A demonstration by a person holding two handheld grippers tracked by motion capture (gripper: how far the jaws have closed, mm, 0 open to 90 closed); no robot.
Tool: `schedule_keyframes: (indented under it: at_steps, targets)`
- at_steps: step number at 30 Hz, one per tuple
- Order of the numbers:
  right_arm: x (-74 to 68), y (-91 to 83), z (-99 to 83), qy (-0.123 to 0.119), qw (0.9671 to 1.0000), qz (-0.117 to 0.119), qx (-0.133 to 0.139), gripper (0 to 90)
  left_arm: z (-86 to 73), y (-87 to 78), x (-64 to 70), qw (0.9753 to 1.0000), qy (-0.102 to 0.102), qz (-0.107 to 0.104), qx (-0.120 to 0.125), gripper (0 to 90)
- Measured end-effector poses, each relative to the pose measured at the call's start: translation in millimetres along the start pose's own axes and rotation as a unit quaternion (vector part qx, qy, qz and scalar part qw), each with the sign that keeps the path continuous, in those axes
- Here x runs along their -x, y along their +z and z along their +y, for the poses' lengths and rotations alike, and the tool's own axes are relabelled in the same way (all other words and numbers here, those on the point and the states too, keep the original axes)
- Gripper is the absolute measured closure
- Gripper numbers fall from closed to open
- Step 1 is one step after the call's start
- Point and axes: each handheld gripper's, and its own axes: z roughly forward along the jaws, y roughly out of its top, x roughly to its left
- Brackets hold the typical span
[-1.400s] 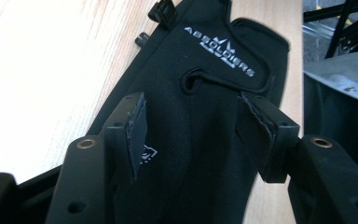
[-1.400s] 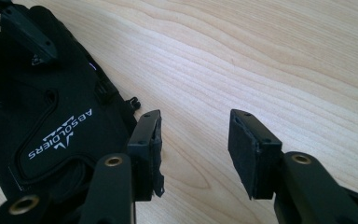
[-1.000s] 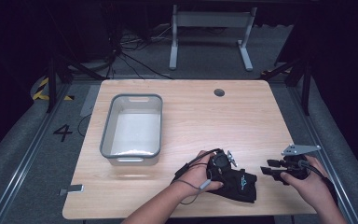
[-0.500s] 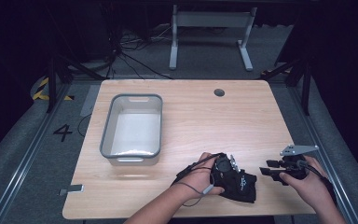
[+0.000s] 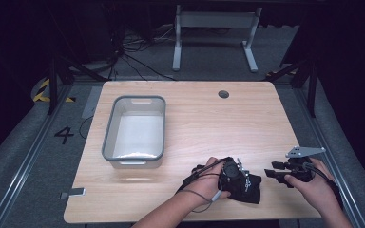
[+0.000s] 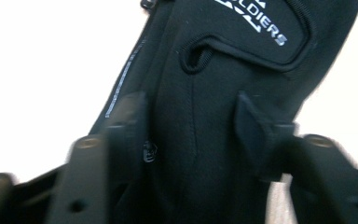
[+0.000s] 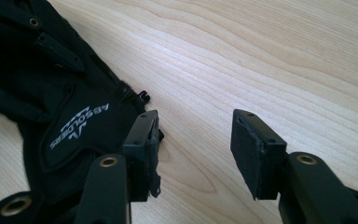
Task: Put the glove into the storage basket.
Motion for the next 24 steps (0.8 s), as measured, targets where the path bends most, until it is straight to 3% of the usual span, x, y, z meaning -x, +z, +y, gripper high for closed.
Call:
schedule_keyframes:
  at_steps: [1, 5, 8, 14, 15, 19, 24]
  targets:
    - [-0.7, -0.2, 0.3, 0.000, 1.0000, 0.001, 0.002, 52.7, -0.3, -0.8, -1.4, 1.0000, 0.001, 0.005, 0.002, 57.7]
    - [0.0, 0.1, 0.3, 0.000, 1.0000, 0.000, 0.001, 52.8, 1.3, -2.3, -0.8, 0.9999, 0.007, 0.006, -0.006, 66.0]
    - [1.2, 1.2, -0.2, 0.001, 1.0000, -0.001, 0.000, 53.0, 1.2, -2.4, -1.7, 1.0000, -0.003, -0.001, -0.001, 67.6]
    - [4.5, 1.5, -2.2, 0.000, 1.0000, -0.002, -0.001, 53.1, 2.9, -6.7, 2.3, 0.9999, -0.003, 0.011, -0.003, 69.7]
    - [5.4, 1.4, -2.4, -0.001, 1.0000, -0.003, 0.001, 53.1, 3.1, -9.9, 0.9, 0.9998, -0.018, -0.003, -0.001, 69.8]
    - [6.2, -0.9, -2.7, 0.003, 1.0000, -0.003, 0.004, 53.7, 3.3, -21.8, -4.4, 0.9991, -0.032, -0.027, 0.001, 69.9]
    - [6.2, -0.9, -2.9, 0.004, 1.0000, -0.005, 0.003, 53.8, 2.8, -36.6, -8.6, 0.9993, -0.029, -0.024, 0.006, 69.9]
